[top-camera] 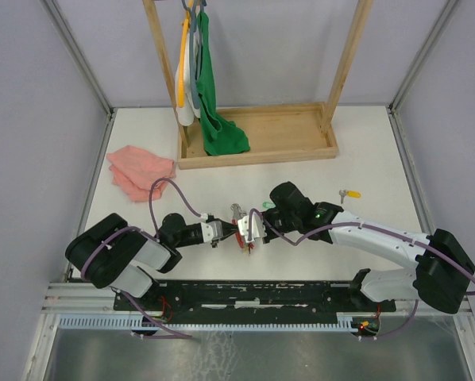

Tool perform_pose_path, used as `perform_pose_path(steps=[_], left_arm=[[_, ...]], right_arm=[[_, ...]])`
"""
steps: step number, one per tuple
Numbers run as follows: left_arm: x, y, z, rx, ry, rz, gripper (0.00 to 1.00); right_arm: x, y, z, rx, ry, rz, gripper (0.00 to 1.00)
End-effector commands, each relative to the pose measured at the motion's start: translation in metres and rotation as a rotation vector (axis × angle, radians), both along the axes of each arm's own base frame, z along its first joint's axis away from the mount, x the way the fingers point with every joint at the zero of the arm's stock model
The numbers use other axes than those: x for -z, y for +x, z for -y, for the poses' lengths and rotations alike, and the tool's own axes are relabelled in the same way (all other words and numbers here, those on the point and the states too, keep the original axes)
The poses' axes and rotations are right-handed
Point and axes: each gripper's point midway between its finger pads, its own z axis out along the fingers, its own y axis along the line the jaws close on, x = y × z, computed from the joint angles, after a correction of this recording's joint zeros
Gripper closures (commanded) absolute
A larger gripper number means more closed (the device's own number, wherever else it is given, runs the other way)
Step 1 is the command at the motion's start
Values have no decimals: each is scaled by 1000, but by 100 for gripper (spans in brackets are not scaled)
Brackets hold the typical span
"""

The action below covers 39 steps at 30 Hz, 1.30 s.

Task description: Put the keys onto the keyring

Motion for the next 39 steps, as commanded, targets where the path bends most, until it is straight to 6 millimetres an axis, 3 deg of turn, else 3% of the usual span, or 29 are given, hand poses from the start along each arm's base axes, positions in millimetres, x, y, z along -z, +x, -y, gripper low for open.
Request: perform_pose_path(steps=[1, 39], left_arm=[[-30, 0, 4, 5, -102, 65, 97], [-27, 0, 7, 23, -102, 36, 97]], right_arm=[[-5, 4, -9, 5, 44, 34, 99], [-10, 0, -18, 28, 101, -5, 99]])
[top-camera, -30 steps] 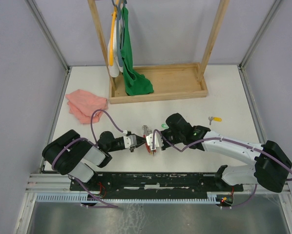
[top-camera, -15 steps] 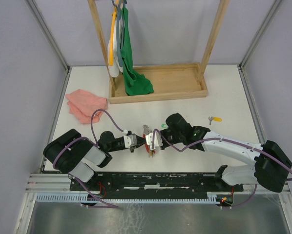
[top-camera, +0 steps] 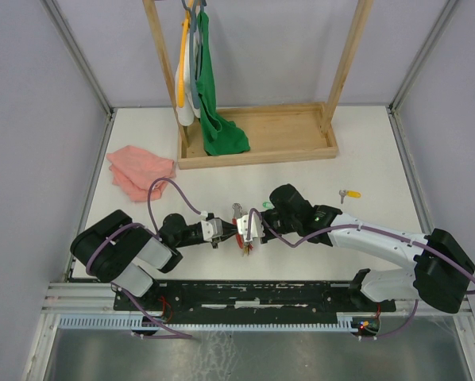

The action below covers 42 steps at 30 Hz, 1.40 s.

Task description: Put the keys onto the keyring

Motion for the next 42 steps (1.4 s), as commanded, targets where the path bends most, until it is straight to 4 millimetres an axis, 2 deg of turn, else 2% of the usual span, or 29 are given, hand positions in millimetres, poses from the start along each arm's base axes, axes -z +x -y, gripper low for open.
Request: perform_pose_path(steps=[1, 26, 42], left_arm=[[-31, 2, 6, 16, -90, 94, 97], [-33, -2, 7, 39, -98, 94, 97], [-33, -8, 9, 77, -100, 85, 97]], right_arm=[[-9, -1, -11, -7, 54, -1, 99], [-12, -1, -20, 24, 122, -33, 99], [-25, -1, -25, 22, 189, -24, 99]])
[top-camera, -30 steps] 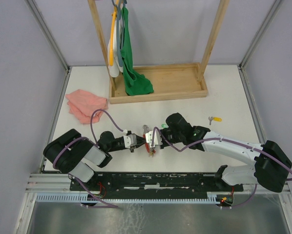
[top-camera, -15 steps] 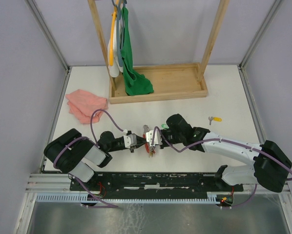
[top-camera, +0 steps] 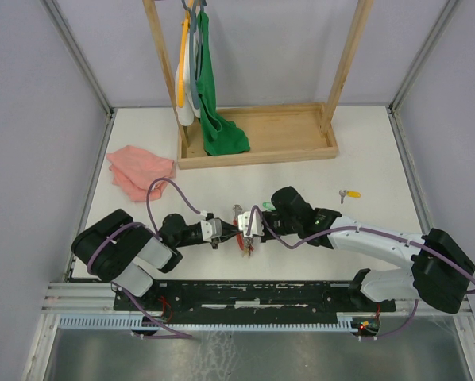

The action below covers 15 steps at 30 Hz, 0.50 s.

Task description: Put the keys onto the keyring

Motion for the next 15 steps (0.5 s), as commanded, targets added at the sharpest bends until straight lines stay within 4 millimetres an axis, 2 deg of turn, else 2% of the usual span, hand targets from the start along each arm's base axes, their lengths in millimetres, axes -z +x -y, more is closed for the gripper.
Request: perform_pose_path(steps=[1, 15], left_arm=[[-31, -2, 8, 48, -90, 98, 97], [-29, -1, 9, 49, -85, 81, 97]], right_arm=[[-33, 1, -22, -43, 135, 50, 99], [-49, -1, -24, -44, 192, 68, 99]])
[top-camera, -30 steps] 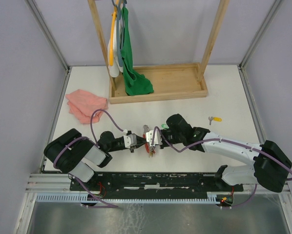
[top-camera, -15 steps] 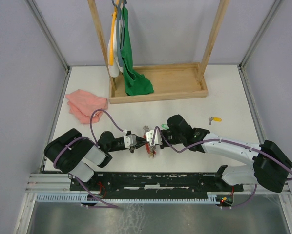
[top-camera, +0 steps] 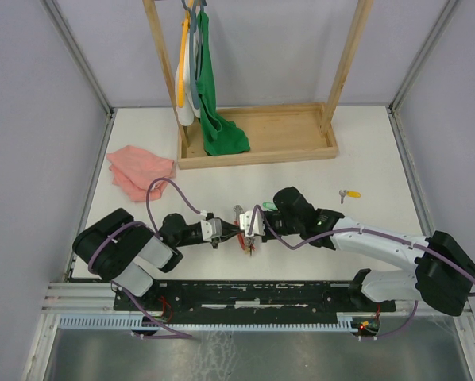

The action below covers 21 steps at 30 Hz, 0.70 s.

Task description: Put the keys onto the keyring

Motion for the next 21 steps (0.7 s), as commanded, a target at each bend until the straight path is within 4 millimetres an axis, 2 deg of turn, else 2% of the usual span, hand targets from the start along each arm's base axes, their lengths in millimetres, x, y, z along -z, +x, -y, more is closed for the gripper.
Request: perform_pose_path(steps=[1, 9, 21], left_arm=[[-27, -1, 8, 42, -78, 71, 97], [-26, 0, 9, 38, -77, 61, 97], [-31, -1, 8, 34, -99, 61, 97]], right_arm=[[-44, 0, -25, -51, 175, 64, 99], [-50, 0, -27, -55, 200, 75, 99], [-46, -3, -29, -50, 234, 46, 99]])
